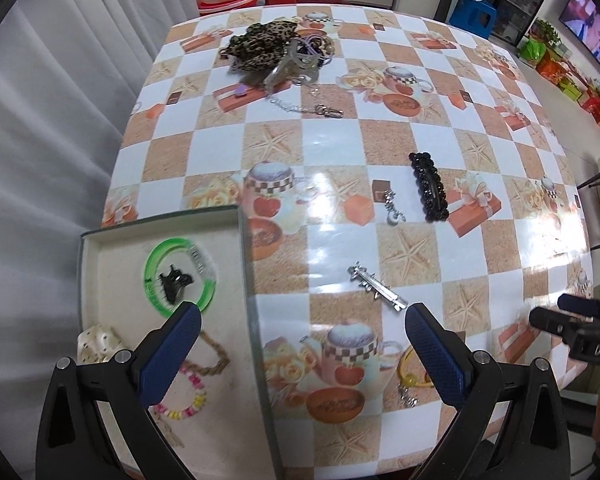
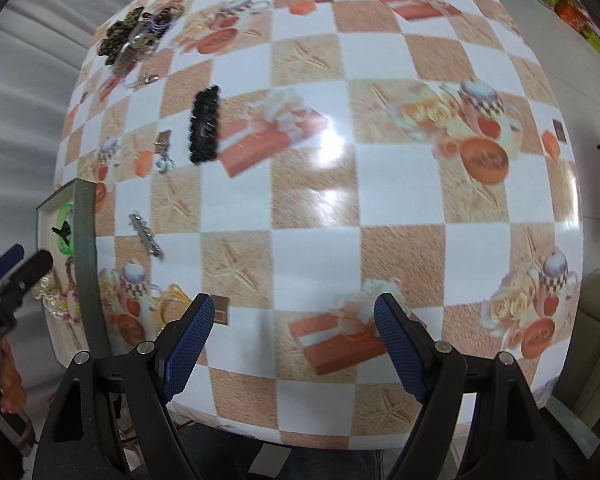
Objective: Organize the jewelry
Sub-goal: 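Move both open tools back over the remaining jewelry on the table, then grasp the black beaded hair clip with the right tool while the left tool grasps the silver spiky hair pin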
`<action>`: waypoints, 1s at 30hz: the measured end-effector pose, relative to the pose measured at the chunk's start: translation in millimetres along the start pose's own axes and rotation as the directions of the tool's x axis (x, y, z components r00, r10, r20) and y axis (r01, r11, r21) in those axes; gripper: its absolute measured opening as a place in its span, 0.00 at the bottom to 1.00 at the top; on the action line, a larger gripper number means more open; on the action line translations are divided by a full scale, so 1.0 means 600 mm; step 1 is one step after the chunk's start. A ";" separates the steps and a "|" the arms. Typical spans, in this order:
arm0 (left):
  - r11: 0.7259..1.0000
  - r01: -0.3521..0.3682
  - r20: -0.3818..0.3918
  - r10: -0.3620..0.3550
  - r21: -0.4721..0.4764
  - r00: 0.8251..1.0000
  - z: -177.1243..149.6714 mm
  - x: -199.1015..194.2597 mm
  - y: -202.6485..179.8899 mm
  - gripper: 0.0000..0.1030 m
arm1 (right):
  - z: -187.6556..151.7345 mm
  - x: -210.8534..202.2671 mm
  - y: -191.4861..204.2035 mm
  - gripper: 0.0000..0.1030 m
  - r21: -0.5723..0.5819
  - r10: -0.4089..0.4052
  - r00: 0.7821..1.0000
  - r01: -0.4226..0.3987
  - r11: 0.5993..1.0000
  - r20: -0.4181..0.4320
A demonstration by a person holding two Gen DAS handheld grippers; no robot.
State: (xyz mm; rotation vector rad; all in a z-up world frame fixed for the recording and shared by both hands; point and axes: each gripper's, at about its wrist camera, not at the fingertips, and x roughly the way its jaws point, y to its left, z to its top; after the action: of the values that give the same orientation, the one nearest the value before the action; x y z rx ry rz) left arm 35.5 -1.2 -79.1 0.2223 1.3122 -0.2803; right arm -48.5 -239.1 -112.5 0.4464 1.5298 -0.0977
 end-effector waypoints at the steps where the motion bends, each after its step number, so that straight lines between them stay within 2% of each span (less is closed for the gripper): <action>1: 1.000 0.006 -0.003 -0.006 0.002 1.000 0.003 0.004 -0.004 1.00 | -0.002 0.000 -0.002 0.82 0.004 -0.003 1.000 0.003 1.000 0.001; 12: 0.995 0.103 -0.085 -0.104 -0.015 0.991 -0.005 0.049 -0.055 1.00 | -0.034 0.007 -0.074 0.82 0.101 -0.050 0.999 0.051 0.994 -0.017; 17: 0.993 0.112 -0.111 -0.116 -0.048 0.987 -0.004 0.071 -0.068 1.00 | -0.033 0.013 -0.076 0.82 0.090 -0.038 0.999 0.039 0.995 -0.017; 20: 0.992 0.103 -0.121 -0.112 -0.079 0.986 0.001 0.085 -0.074 1.00 | -0.013 0.017 -0.062 0.82 0.073 -0.021 1.000 0.021 0.997 -0.007; 22: 0.992 0.089 -0.129 -0.101 -0.093 0.987 0.002 0.095 -0.077 0.92 | 0.010 0.019 -0.049 0.82 0.058 -0.010 1.000 0.009 0.998 0.006; 27: 0.990 0.050 -0.153 -0.069 -0.130 0.986 -0.003 0.123 -0.077 0.91 | 0.086 0.027 -0.005 0.82 -0.005 0.016 0.999 -0.015 1.000 0.046; 28: 0.990 0.044 -0.154 -0.064 -0.132 0.986 -0.005 0.127 -0.077 0.83 | 0.100 0.030 0.005 0.82 -0.020 0.018 0.999 -0.017 1.000 0.050; 30: 0.990 0.029 -0.165 -0.052 -0.139 0.985 -0.007 0.137 -0.077 0.80 | 0.130 0.039 0.028 0.82 -0.049 0.034 0.998 -0.031 0.998 0.052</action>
State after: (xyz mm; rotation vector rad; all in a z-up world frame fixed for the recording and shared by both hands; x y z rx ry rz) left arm 35.7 -49.9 -160.0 0.1051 1.4985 -0.2080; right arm 31.8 -245.0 -133.1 0.4274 1.4695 -0.0468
